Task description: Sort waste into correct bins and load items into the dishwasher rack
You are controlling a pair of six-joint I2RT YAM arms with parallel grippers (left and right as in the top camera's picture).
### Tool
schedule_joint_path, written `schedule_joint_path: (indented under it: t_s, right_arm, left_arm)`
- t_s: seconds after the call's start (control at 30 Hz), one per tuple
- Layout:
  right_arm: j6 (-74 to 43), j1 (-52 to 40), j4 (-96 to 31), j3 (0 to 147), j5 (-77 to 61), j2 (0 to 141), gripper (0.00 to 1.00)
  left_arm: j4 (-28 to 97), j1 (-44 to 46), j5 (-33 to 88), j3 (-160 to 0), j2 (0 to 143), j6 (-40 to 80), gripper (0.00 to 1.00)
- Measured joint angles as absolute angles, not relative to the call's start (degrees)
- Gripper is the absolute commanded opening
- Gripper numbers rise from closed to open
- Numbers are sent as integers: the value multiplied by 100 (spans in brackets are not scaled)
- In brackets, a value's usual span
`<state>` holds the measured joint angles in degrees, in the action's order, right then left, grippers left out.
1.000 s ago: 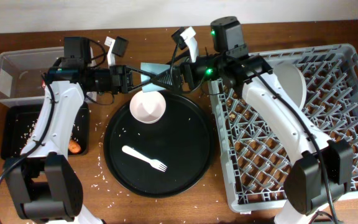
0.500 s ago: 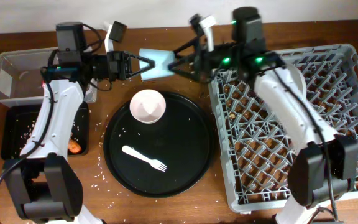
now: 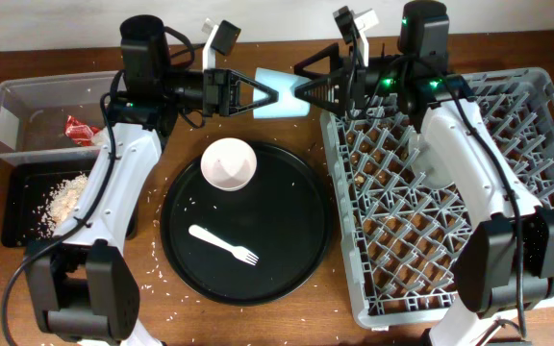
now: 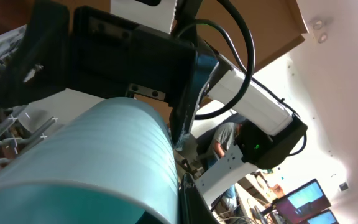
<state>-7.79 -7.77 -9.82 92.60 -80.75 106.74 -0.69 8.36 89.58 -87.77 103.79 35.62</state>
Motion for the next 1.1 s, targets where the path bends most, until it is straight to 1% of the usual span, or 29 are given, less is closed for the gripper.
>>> schedule_joint_path:
  t_s: [0.13,0.3,0.57,0.67,0.7,0.77,0.87,0.9,0.93,1.03,1.1]
  right_arm:
    - [-729,-956,-1103,9260,-8071,10674,79]
    - [-574,-1033,-1264,9260,-8047,10674,68]
    - [-565,-1066,-1267,9260,-8003,10674,57]
    - [-574,-1083,-1269,9260,-7999,10674,52]
    - [-576,-1087,-1269,9260,-7999,10674,52]
    - [-578,-1087,-1269,9260,-7996,10674,51]
    - [-545,-1114,-1267,9258,-7988,10674,51]
    - [-537,-1122,-1264,9258,-7988,10674,51]
    - [-523,-1144,-1267,9255,-7988,10674,52]
    - [-471,-1085,-1273,9255,-7985,10674,51]
    - [-447,-961,-1280,9255,-7985,10674,52]
  left_arm:
    - [-75,768,8958,-8777,10379,3632,0]
    - [-161,631,8958,-8777,10379,3830,0]
    - [-290,611,8973,-8777,10379,4016,0]
    - [-290,596,8982,-8777,10379,4014,0]
    - [-290,591,8984,-8777,10379,4014,2]
    - [-290,591,8982,-8777,10379,4014,11]
    - [-303,596,8980,-8777,10379,4062,35]
    - [-303,598,8978,-8777,10379,4080,40]
    - [-307,602,8976,-8777,10379,4082,43]
    - [-305,602,8980,-8777,10379,4101,47]
    - [-305,602,8978,-8777,10379,4106,48]
